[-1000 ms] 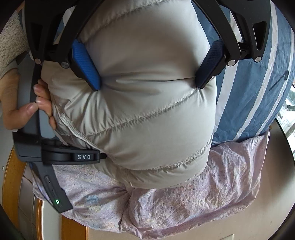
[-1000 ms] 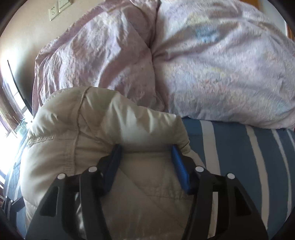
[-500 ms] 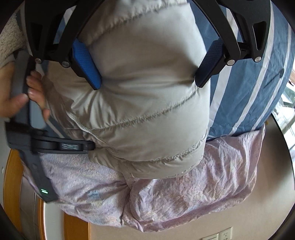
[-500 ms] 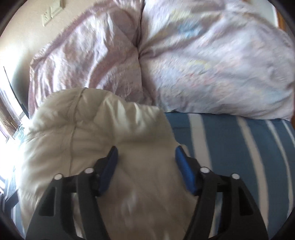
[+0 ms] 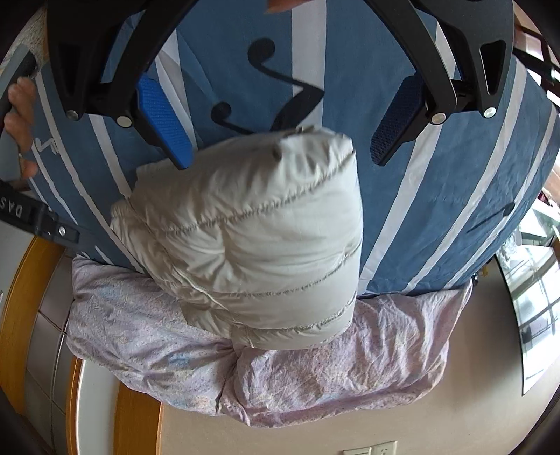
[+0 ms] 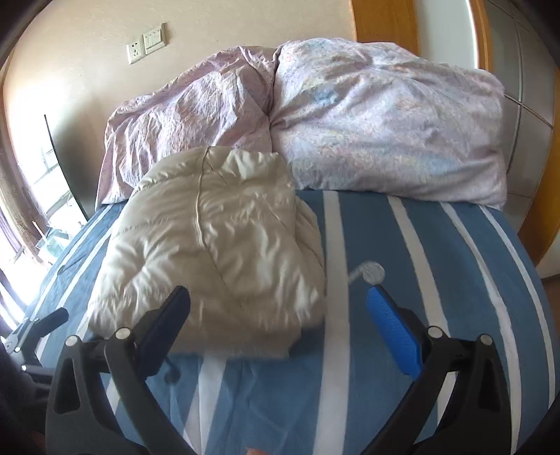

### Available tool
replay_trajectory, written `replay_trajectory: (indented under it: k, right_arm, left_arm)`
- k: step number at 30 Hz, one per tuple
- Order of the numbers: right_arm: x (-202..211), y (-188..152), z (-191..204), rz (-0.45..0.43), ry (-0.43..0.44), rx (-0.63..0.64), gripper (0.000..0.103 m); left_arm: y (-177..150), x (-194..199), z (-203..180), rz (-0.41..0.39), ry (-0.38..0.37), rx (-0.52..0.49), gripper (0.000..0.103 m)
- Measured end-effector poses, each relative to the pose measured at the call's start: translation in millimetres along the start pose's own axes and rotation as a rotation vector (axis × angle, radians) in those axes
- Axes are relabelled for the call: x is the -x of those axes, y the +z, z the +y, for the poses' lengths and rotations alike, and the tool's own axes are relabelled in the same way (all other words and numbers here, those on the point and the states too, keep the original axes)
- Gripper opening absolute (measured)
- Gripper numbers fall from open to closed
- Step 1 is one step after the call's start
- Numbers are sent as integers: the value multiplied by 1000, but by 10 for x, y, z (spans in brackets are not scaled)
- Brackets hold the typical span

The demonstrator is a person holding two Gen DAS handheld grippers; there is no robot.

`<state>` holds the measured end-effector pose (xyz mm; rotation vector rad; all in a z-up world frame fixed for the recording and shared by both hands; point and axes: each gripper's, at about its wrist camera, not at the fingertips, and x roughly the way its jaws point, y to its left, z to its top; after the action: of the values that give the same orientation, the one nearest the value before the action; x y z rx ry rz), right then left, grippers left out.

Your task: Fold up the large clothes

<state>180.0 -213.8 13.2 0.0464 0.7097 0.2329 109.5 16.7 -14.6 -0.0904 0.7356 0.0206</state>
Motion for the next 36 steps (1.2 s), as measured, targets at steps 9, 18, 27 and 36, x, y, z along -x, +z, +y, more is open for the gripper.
replay_trajectory:
  k: [9, 18, 27, 36]
  right_arm:
    - [243, -396, 16, 31, 20, 13, 101]
    - [463, -727, 167, 59, 7, 67, 101]
    - [594, -900, 223, 69, 20, 68, 101]
    - [631, -950, 214, 77, 3, 54, 101]
  left_arm:
    - [-247, 182, -13, 28, 44, 27, 102]
    - [-417, 337, -54, 81, 40, 39, 102]
    - [-514, 457, -124, 105, 48, 34, 102]
    - [-533, 488, -97, 116, 60, 35, 102]
